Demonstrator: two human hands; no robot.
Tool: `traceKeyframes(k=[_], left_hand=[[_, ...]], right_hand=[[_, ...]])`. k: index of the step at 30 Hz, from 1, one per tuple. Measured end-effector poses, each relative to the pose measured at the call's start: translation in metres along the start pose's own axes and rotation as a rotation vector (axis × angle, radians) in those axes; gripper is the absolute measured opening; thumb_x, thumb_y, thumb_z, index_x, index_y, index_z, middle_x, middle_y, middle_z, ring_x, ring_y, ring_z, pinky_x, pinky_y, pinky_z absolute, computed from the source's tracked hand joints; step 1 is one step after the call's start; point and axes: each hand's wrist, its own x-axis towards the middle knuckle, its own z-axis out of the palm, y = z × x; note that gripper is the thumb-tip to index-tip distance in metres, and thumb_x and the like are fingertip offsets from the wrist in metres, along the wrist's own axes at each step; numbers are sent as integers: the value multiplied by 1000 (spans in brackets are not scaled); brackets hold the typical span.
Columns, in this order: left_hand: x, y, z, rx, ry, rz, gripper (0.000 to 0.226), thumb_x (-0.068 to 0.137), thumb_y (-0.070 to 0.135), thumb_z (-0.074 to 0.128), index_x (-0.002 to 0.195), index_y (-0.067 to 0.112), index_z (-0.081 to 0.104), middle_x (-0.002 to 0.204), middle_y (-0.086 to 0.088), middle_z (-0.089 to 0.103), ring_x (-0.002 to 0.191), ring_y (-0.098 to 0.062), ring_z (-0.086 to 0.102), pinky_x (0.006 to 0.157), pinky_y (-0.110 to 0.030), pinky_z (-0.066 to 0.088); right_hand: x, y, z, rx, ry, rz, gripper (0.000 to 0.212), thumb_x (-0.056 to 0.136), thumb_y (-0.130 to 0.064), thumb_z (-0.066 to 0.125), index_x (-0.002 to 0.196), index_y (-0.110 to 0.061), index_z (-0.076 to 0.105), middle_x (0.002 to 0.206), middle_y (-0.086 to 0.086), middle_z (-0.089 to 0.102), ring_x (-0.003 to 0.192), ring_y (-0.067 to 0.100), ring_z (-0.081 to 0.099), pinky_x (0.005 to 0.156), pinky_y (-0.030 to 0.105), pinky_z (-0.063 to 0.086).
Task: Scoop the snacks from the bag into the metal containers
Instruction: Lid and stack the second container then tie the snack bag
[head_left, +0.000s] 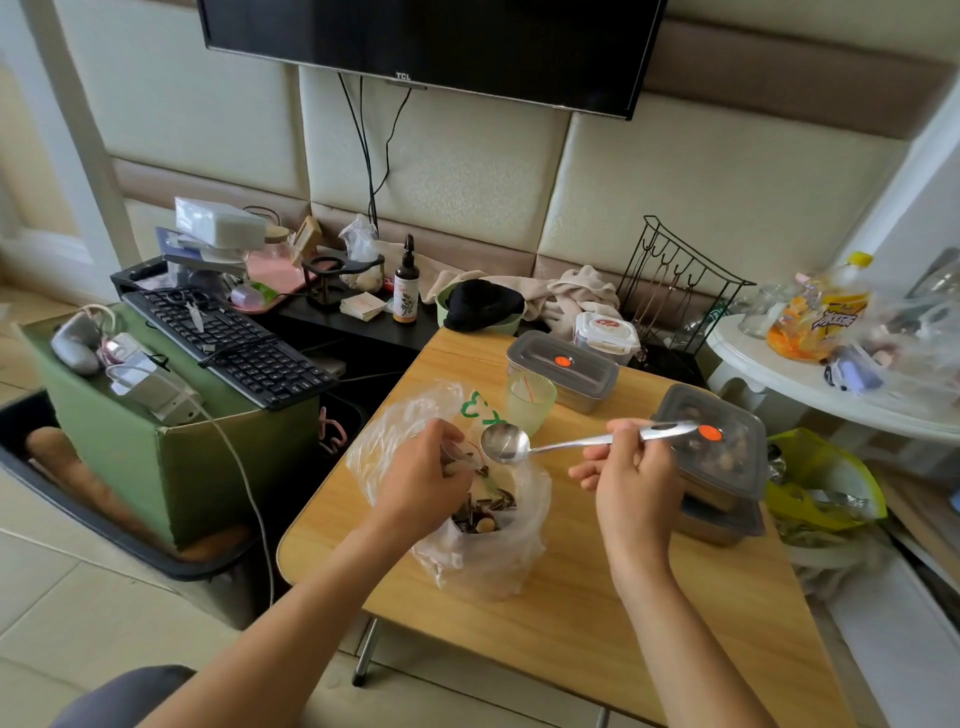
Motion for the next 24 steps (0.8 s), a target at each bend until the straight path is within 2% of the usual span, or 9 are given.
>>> traceKeyframes(k=[4,6,9,14,16,18,20,22,24], left_hand=[[-4,3,-4,-174,19,-38,33,92,8,65,122,18,56,108,7,64,80,-3,64,63,-11,51],[-6,4,-5,-240,20,-40,37,91,13,69,124,22,55,110,9,63,87,-5,66,71,-20,58],[-8,2,-6,-250,-16,-31,44,87,19,78,125,25,56,111,10,63,99,-4,64,82,-33,61],[-5,-1,-4,-60,-74,86,34,80,31,87,104,20,66,106,9,65,92,3,62,76,-11,51],[-4,0,-5,-59,-65,91,31,77,32,89,95,20,67,102,8,65,88,2,63,71,-10,49],[-3,0,-6,-53,-47,81,30,74,33,91,85,20,66,95,5,67,81,-4,65,68,-16,50],[-2,1,-5,-98,-55,54,33,73,34,91,75,16,64,82,2,70,71,-13,68,69,-33,58],[-2,0,-5,-150,-80,39,34,75,33,90,74,11,64,73,-1,72,67,-16,70,69,-44,61],[-2,0,-5,-185,-117,28,31,78,30,89,76,9,66,72,-1,74,67,-17,72,70,-46,61]], right_hand=[[-1,13,4,161,-112,412,24,109,-20,46,102,-5,64,73,10,75,62,22,74,57,28,57],[-3,18,8,223,-190,577,23,110,-20,48,103,-5,64,78,13,76,61,21,71,55,26,54],[-5,27,13,161,-274,699,27,109,-25,52,103,-2,66,76,10,71,52,16,59,46,22,39],[-10,31,19,1,-374,713,32,104,-30,61,96,-1,72,59,-1,57,43,12,40,39,21,25],[-11,30,21,-25,-393,715,33,103,-32,62,88,-4,73,55,-3,53,41,12,36,41,23,24],[-12,27,22,-74,-428,700,38,103,-36,61,83,-6,72,54,-4,51,38,12,35,44,23,25],[-12,24,22,-175,-480,631,45,103,-41,59,78,-5,72,53,-3,52,36,12,37,43,22,27],[-13,22,23,-296,-511,491,48,102,-41,59,72,-7,73,51,-3,57,38,13,44,44,24,36],[-15,19,25,-365,-530,279,39,101,-35,59,72,-14,73,57,-5,66,50,13,56,55,33,48]])
